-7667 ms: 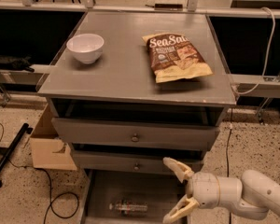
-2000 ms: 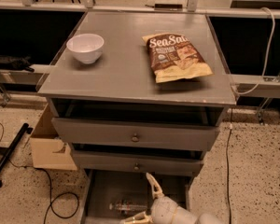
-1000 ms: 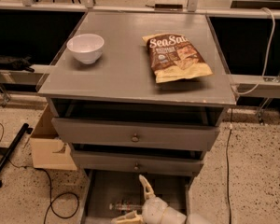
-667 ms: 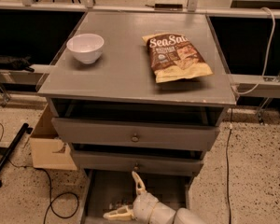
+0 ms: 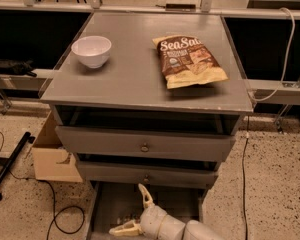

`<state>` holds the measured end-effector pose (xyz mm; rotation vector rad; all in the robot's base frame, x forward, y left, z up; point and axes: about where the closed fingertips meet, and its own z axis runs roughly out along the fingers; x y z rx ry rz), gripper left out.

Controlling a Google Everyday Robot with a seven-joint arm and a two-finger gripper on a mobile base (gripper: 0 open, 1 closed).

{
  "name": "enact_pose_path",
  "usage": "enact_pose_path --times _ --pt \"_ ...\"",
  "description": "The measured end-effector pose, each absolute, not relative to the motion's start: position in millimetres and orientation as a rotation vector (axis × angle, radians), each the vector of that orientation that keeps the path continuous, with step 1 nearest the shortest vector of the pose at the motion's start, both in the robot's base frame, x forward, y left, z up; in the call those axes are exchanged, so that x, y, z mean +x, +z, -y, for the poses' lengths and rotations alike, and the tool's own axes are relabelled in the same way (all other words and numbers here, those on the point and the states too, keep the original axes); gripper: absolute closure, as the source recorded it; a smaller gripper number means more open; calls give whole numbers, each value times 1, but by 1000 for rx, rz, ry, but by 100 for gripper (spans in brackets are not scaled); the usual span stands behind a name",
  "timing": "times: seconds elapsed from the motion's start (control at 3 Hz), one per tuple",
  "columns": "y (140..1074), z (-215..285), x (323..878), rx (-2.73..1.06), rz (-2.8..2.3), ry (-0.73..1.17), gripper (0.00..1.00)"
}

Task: Pick water bottle from bottom drawer and place on counter

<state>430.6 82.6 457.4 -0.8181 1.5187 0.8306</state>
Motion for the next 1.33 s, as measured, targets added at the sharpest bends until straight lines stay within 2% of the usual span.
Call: enact_pose_path --times 0.67,1.33 --pt "409 -98 471 -996 -1530 736 0" --pt "398 -109 471 -1020 -1533 743 0"
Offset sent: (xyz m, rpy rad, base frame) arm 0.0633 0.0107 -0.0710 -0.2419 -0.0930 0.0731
